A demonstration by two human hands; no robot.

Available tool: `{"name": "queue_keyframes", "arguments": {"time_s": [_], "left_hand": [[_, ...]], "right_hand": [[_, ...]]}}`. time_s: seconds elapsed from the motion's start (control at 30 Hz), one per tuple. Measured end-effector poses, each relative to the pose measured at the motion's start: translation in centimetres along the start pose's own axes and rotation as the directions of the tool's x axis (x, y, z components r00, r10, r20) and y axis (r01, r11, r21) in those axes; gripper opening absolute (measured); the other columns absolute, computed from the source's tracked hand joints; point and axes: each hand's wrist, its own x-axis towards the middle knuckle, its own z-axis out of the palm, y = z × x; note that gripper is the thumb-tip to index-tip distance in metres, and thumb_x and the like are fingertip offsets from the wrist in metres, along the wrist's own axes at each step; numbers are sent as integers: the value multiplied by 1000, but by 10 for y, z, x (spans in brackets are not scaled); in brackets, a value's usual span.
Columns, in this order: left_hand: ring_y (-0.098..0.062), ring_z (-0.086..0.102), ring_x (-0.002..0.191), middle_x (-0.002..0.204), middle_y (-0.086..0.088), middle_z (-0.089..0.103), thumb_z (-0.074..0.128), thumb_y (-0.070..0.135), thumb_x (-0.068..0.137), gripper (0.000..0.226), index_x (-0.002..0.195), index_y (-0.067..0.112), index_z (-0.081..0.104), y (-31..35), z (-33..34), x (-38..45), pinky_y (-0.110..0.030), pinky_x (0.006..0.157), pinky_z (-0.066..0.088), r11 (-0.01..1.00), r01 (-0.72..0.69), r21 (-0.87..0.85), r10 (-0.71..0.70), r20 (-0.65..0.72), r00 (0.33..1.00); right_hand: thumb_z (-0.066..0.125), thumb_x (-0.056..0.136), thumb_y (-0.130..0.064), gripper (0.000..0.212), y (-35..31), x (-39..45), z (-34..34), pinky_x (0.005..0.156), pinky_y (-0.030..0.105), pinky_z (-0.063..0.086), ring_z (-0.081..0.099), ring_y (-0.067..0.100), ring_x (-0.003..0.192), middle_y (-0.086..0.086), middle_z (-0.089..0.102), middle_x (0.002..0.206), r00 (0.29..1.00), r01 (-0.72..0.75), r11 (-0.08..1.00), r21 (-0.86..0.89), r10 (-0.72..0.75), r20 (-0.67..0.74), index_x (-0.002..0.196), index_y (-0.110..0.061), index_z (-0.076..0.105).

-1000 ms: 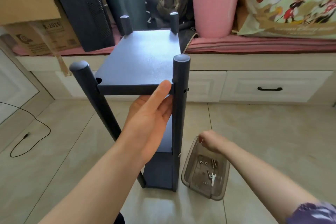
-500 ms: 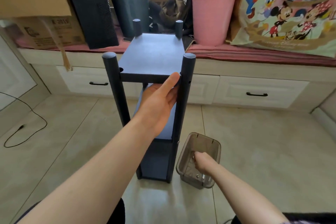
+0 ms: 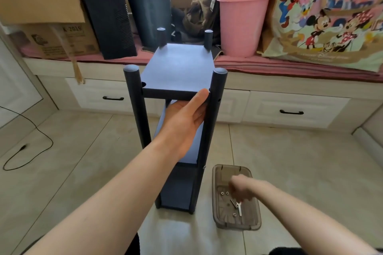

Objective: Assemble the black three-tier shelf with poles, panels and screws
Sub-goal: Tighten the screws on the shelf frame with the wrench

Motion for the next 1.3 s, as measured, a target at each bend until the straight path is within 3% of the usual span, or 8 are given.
{"name": "queue_keyframes", "arguments": {"time_s": [0.07,0.13,0.23,0.33,0.43,0.6,0.77,1.3], "left_hand": [[-23,71,110,110,-7,76,68,31,85,19,95,18,78,-1,1,0,-25,88,57,1000,-3,-12,3,-12,1000],[-24,71,109,109,-6,76,68,31,84,18,92,19,79,-1,2,0,-26,87,57,1000,-10,-22,10,-24,1000],[-24,71,108,109,-7,76,69,32,84,22,96,16,77,-3,2,0,-27,88,58,999,-28,-22,26,-51,998],[-25,71,109,109,-7,76,69,34,83,28,101,14,73,-6,3,0,-29,89,58,999,-36,-6,35,-76,997],[-24,72,107,107,-7,76,71,37,79,32,100,14,73,-8,6,-1,-32,91,55,999,-38,15,40,-115,993],[-23,72,104,104,-8,77,74,42,71,39,97,13,74,-15,14,-1,-37,96,52,997,-73,17,75,-186,980],[-24,72,107,109,-10,76,70,42,77,43,105,10,72,-15,13,-1,-38,98,51,996,-77,49,85,-173,981],[-22,72,97,93,-3,76,68,39,76,32,95,14,72,-12,21,-4,-35,97,53,998,-65,-17,60,-205,977]], "right_hand": [[58,92,-7,10,-5,-22,-34,59,24,49,59,18,72,10,71,104,988,97,995,21,-94,-121,98,-11,65],[62,91,-10,9,-9,-49,-61,68,23,51,64,17,82,5,71,99,951,205,977,60,-184,-248,97,-15,67],[69,89,-13,8,-10,-94,-87,63,10,48,65,1,69,-6,73,81,853,335,912,235,-187,-487,85,-19,66],[73,87,-13,9,-14,-137,-101,65,19,55,69,5,66,-4,74,72,724,495,739,457,-61,-687,80,-16,69],[73,88,-13,3,-23,-172,-109,68,24,58,72,13,71,-2,76,76,592,661,544,517,44,-805,86,-12,71],[69,89,-5,3,-50,-194,-128,74,30,61,74,23,76,8,76,79,491,826,204,525,197,-849,89,-3,68],[70,88,-7,5,-71,-184,-134,78,34,60,74,18,76,4,76,78,418,848,241,472,244,-875,87,-7,66],[67,90,-2,11,-59,-180,-109,73,25,57,71,19,74,5,75,79,376,870,279,407,159,-913,84,-11,66]]}}
